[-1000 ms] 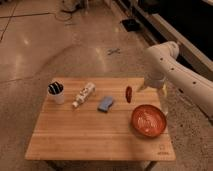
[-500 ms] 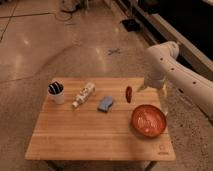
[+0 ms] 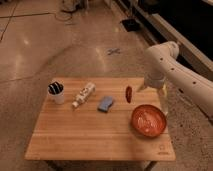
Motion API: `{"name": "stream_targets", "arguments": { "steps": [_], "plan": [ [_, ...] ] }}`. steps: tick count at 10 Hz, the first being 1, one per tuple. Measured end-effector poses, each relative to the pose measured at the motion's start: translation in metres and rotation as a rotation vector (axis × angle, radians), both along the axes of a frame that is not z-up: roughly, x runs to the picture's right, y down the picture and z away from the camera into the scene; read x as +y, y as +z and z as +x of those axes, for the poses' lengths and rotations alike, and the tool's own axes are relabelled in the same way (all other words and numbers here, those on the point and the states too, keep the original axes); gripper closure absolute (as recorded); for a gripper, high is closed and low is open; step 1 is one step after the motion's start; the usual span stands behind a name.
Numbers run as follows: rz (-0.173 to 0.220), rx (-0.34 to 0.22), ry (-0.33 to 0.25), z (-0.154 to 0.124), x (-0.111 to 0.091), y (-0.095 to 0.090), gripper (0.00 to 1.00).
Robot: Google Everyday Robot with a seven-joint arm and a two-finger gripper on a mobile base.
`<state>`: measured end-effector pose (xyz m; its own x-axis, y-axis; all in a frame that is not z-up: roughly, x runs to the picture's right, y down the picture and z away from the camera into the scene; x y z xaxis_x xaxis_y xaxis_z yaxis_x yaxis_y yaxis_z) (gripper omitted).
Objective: Wipe the white sponge on the table
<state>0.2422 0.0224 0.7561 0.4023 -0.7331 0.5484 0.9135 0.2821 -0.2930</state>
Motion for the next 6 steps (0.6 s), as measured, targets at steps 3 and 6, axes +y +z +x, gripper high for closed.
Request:
{"name": "stream_targets", "arguments": {
  "steps": [3,6],
  "plan": [
    [0.028,-0.07,0.024,-0.071,-0.018,0.012,0.2],
    [0.069,-0.124,0.01,-0.141,-0.043,0.033,0.2]
  ]
}}
